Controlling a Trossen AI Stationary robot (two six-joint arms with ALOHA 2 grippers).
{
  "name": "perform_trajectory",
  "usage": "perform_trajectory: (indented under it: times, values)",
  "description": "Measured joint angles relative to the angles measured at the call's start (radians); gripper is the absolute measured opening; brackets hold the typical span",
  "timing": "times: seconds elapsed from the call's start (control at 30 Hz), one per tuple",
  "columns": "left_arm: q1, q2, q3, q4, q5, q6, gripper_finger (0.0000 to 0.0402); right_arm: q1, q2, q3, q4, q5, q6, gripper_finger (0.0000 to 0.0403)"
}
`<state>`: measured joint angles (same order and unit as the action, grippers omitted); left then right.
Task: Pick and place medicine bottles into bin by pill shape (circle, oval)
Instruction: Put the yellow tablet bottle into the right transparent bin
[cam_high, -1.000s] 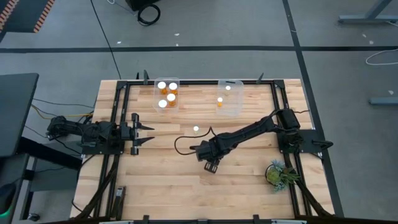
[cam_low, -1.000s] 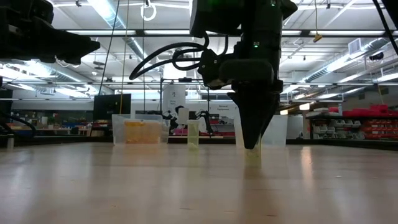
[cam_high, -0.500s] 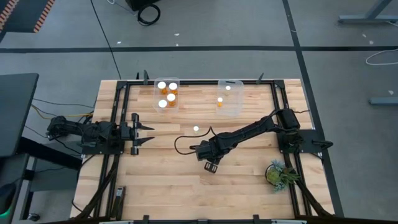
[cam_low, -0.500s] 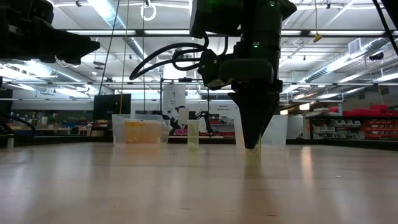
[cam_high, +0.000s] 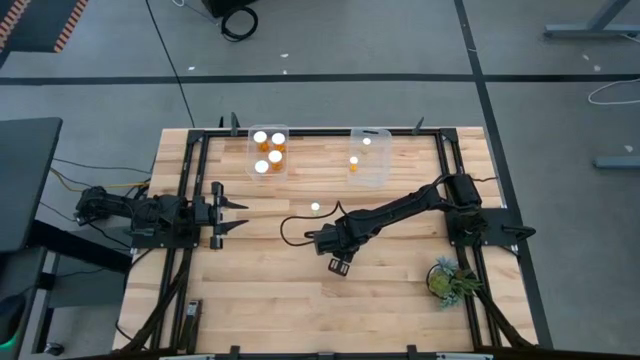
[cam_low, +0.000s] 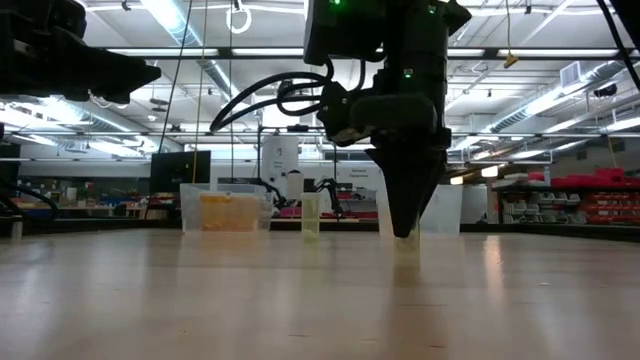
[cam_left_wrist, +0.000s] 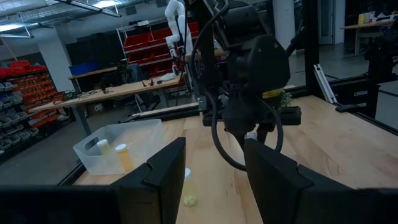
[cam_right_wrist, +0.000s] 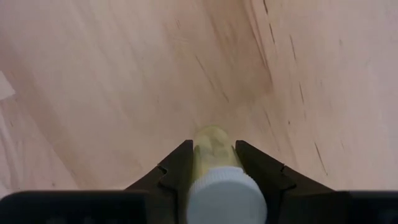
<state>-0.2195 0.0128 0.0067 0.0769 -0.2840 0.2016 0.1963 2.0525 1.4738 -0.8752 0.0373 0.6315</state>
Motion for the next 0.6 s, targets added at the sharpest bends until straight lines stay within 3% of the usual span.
perform_trajectory:
  times: [0.6]
  values:
    - [0.000,0.000,0.000,0.000,0.000,0.000,0.0172,0.000,0.000,0.048,-0.086,0.000,-0.008,0.0122]
